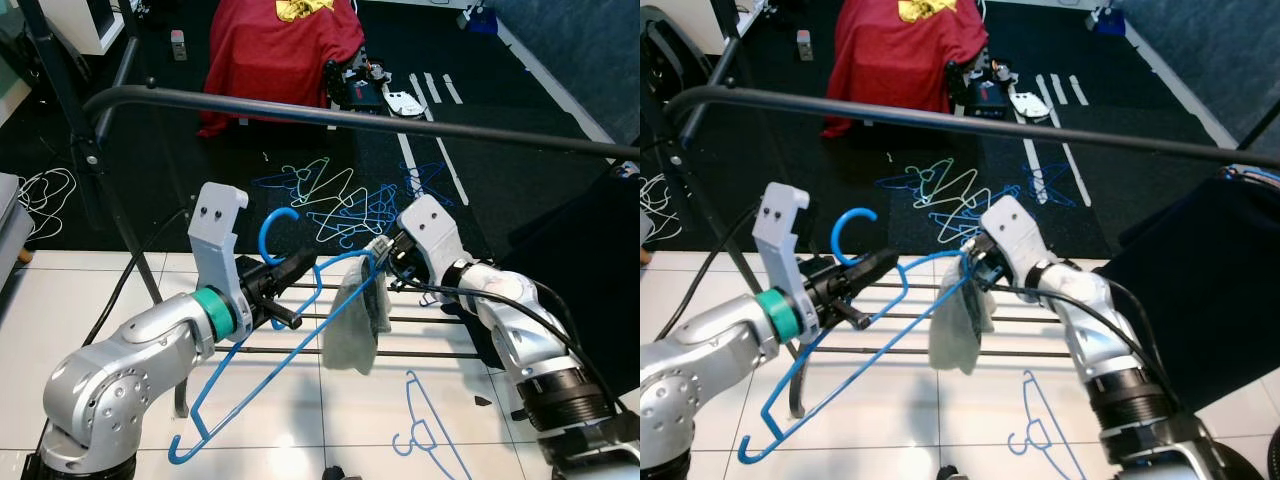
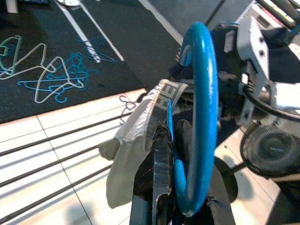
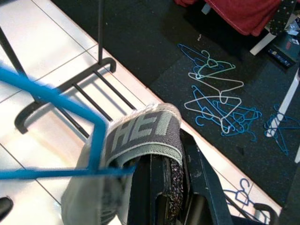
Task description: Hang hanger
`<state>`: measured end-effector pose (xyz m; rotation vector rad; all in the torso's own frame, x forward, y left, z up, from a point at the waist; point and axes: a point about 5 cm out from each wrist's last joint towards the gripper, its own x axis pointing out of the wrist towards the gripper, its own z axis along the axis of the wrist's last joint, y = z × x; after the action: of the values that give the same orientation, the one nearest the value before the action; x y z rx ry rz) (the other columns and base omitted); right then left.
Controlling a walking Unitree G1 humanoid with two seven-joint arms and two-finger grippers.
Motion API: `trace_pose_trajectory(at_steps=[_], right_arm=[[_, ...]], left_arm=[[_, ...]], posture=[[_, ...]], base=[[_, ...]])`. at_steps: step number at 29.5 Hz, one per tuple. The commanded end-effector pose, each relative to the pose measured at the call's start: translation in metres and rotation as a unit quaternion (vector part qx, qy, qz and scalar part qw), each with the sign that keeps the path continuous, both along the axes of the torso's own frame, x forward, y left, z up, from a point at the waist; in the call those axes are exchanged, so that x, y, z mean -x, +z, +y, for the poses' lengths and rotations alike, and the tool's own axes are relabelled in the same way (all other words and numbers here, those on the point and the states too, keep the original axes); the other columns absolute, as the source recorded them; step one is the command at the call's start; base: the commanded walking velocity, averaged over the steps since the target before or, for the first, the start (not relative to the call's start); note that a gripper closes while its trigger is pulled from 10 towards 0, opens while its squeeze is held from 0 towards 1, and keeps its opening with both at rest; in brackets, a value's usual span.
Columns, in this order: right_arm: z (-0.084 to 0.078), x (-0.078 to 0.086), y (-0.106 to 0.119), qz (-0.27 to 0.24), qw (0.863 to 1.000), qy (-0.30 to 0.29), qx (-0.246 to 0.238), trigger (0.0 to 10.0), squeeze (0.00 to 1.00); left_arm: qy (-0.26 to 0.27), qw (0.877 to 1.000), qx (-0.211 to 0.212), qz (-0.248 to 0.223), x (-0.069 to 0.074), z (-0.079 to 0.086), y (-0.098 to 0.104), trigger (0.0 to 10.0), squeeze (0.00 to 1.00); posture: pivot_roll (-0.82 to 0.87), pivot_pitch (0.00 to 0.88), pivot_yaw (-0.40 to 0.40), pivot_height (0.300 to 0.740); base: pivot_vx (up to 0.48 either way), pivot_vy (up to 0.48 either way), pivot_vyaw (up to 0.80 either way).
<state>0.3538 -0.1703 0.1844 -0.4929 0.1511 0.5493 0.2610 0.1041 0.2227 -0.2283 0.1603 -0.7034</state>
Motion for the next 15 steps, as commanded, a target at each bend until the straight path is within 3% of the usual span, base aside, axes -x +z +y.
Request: trace_pose_trajectory(at_steps=[1,4,10,15], right_arm=[[-0.004,0.002,-0.005,0.009,1.0,-0.002,0.007,10.0,0.0],[-0.013,0.0,-0.004,0.004,1.0,-0.014,0.018,10.0,0.0],[-0.013,-0.001,-0.004,0.001,1.0,-0.015,0.019,10.0,0.0],[-0.01,0.0,-0.004,0.0,1.0,-0.01,0.013,10.0,0.0]], left_arm=[[-0.015,1.0,-0.001,-0.004,0.005,-0.002,0.001,10.0,0.0],[-0.1,0.995,-0.011,0.008,0.024,0.001,0.0,10.0,0.0],[-0.122,0.992,-0.031,0.016,0.031,0.003,-0.003,10.0,0.0],[-0.114,0.993,-0.036,0.018,0.028,-0.001,-0.007,10.0,0.0]], posture=[[-0.04,0.135,0.0,0.74],[-0.04,0.14,0.001,0.74],[-0.04,0.141,0.001,0.74],[-0.04,0.139,-0.001,0.74]], base=[[0.0,0.0,0.0],[0.0,0.0,0.0],[0.0,0.0,0.0],[0.0,0.0,0.0]])
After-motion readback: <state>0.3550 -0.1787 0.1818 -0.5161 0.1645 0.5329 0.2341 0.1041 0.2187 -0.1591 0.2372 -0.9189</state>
